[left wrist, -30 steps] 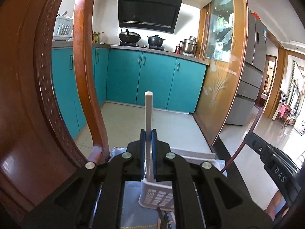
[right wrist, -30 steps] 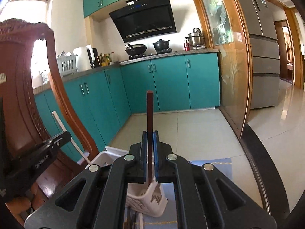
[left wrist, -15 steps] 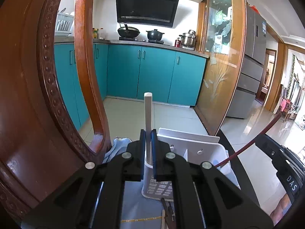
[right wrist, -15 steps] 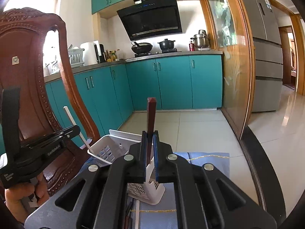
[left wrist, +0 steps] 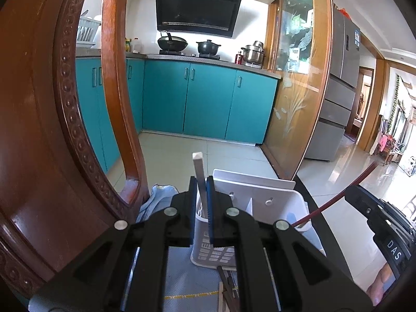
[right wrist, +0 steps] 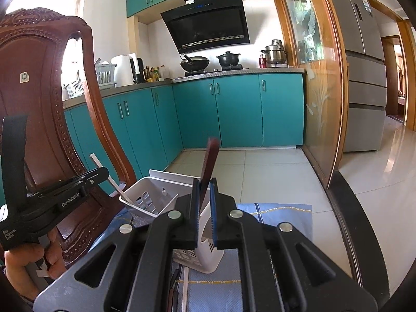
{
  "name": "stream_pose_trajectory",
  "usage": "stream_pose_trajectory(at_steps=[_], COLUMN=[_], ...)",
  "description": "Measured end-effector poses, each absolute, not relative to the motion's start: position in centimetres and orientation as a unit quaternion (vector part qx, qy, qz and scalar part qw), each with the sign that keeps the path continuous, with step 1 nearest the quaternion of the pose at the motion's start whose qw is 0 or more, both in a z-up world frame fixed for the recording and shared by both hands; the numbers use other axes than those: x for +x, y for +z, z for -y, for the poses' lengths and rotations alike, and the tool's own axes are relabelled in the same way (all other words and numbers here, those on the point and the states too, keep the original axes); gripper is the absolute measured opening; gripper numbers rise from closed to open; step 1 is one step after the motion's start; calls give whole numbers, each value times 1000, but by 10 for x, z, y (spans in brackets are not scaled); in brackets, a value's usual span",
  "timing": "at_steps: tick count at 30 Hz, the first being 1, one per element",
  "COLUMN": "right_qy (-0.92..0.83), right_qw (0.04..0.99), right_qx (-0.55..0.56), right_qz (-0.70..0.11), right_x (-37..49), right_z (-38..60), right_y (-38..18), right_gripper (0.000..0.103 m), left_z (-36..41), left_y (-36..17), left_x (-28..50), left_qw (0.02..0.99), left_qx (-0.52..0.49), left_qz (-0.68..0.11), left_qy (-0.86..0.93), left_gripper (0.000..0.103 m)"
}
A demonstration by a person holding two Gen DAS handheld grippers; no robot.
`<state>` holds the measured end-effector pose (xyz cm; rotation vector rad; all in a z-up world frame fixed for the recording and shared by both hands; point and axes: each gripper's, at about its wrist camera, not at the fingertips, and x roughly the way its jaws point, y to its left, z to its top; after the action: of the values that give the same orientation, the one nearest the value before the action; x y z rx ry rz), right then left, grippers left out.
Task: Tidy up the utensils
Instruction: 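Lower both chopsticks into the basket and open both tools, then move both tools back down to the remaining chopsticks on the cloth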
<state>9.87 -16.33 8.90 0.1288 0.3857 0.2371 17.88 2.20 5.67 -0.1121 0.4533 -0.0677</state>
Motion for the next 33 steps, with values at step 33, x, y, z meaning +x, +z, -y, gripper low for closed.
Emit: stream_pose_trajectory(at_steps=[33], right_qy=[161], right_qw=[856], right_qx=[-36], right_qz=[-491], right_x=[105], right_z=[100], right_y=[-64], right_gripper=[7], left_z=[-41], left_y=[-17], left_x=[123], left_qw=[933], left_qx=[-31], left_qz=[-356], left_qy=[-36], left_gripper=[28])
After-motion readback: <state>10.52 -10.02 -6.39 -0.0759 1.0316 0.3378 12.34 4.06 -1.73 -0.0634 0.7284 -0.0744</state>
